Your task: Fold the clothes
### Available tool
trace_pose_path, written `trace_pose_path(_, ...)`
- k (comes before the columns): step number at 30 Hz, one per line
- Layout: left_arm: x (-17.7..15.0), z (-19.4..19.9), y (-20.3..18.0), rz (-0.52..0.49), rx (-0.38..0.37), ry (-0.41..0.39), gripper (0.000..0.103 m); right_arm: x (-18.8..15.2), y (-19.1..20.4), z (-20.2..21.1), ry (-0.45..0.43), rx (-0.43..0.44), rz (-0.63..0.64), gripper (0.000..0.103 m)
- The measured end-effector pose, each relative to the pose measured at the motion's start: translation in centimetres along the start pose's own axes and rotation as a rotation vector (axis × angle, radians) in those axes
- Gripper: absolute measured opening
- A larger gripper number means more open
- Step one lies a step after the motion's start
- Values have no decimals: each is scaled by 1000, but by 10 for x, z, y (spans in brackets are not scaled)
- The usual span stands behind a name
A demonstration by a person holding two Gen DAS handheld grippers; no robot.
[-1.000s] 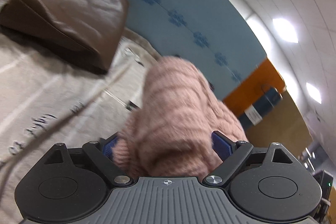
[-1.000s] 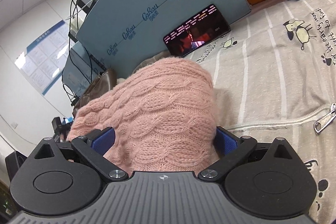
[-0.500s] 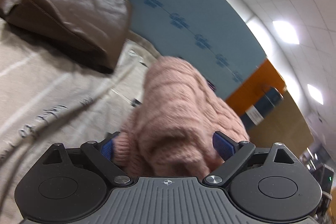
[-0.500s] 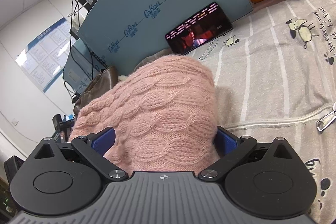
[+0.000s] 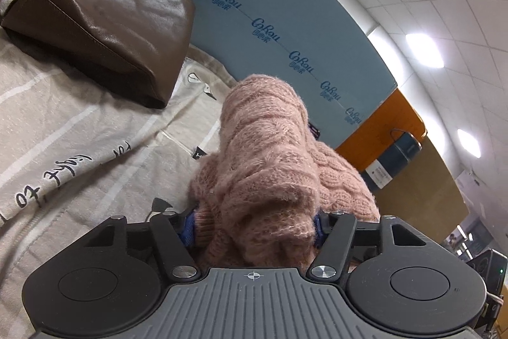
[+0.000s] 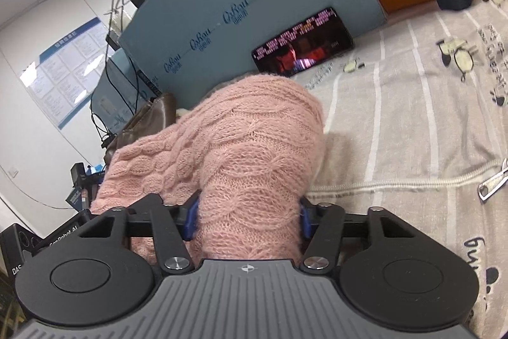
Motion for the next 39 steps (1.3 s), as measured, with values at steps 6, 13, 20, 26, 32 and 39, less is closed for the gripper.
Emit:
trace_pose_path(6,1,1,1,10,-24,-11,62,0,8,6,-41,-13,47,45)
trace_pose_path(13,-5,4,-15,-40,-87,-3,56,-8,17,39,-91,-54,63,40)
trace_pose_path(20,-29,5,-61,-145,-158,43,51,-11,12,90,-168,-73,44,39)
trace_pose_path(26,-62,-19,-126,-253,-239,126,51,-3,-40,151,-280,-124,-30,39)
trace_pose_path(32,-107,-58,-203,-401,-317,231,51,5,-96,214,-395,-180,-112,39)
trace_pose_path(39,-156,-100,-287,-517,-420,302,50,13,-160,285,-526,-256,-190,39)
Point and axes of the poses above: each gripper's, at about its wrist camera, not at the fingertips, and z roughly against the way its jaws point, y to its left, x to its top, the point moved 10 cm from there along -z, roughly the way its jaws point, and after that the axes turned 6 degrees about y, right-handed, at the moved point
